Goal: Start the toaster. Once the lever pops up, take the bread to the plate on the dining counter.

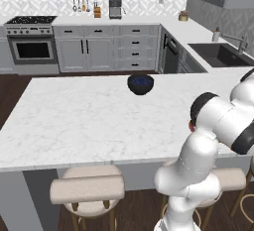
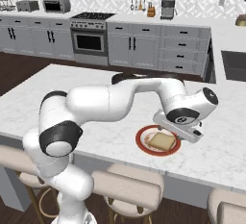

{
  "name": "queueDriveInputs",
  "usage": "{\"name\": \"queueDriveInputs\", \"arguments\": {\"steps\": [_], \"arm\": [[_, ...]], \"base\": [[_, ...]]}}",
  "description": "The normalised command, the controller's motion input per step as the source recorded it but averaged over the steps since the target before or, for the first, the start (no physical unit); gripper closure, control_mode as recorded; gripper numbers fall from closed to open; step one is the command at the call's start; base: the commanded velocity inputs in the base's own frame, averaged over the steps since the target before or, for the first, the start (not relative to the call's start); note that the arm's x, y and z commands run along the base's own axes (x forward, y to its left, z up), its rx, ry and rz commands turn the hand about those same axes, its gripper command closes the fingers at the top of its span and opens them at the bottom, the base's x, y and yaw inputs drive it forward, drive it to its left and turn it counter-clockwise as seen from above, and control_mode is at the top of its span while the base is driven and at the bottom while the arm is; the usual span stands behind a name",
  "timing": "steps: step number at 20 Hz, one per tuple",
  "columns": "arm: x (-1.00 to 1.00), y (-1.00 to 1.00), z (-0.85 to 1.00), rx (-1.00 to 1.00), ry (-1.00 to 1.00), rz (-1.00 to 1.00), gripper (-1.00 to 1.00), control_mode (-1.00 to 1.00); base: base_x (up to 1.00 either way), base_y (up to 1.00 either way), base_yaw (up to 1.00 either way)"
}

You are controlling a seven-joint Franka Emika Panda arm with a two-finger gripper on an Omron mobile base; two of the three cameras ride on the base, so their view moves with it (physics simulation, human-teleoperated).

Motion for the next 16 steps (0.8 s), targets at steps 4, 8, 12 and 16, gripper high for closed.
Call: {"name": "queueDriveInputs", "arguments": {"steps": [4,8,12,16], "arm": [[-0.97,1.0,0.08,-0.33,0.0,-0.15,-1.0,-1.0],[-1.0,1.0,0.03,-0.37,0.0,-0.14,-1.0,-1.0],[-0.93,0.99,0.14,-0.29,0.0,-0.18,-1.0,-1.0],[-0.35,0.87,0.56,-0.16,0.0,-0.12,-1.0,-1.0]], "base": [[0.0,0.0,0.0],[0.0,0.0,0.0],[0.0,0.0,0.0],[0.0,0.0,0.0]]}}
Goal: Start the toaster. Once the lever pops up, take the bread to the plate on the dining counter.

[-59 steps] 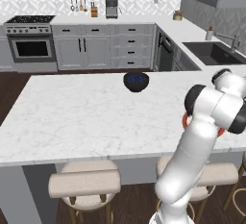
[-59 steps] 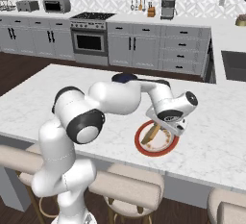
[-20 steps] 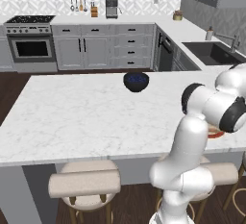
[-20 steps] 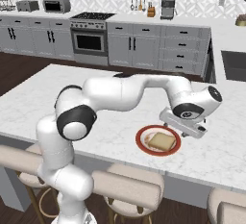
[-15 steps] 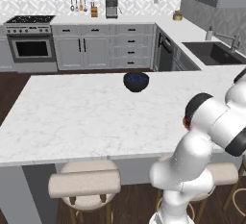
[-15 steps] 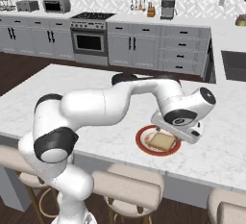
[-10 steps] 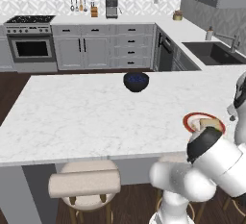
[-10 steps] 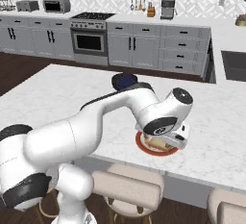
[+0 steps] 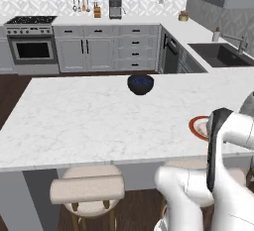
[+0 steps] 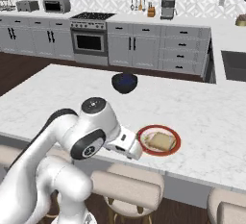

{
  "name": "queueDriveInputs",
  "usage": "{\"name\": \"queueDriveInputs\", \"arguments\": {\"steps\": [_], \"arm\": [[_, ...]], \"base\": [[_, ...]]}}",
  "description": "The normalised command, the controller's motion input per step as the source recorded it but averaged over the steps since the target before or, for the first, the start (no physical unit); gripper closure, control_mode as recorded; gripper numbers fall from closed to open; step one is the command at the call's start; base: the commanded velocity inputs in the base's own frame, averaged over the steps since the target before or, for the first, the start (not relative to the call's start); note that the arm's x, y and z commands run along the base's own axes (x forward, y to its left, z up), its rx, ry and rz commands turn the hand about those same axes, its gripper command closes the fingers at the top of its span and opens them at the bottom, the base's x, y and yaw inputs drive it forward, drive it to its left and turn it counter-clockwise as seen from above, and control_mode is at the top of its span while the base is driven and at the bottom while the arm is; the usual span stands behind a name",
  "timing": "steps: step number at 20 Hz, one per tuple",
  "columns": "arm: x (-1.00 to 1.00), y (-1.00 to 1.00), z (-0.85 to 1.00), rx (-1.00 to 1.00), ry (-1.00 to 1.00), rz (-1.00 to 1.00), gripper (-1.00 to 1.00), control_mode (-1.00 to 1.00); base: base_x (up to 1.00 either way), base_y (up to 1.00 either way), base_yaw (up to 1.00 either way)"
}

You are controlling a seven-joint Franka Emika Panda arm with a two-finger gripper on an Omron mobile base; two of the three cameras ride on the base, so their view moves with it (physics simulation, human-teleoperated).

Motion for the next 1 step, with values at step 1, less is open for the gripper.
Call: {"name": "queueDriveInputs", "arguments": {"steps": [1], "arm": [[-0.64,0.83,0.49,-0.09,0.0,-0.11,-1.0,-1.0]], "base": [[0.0,0.0,0.0]]}}
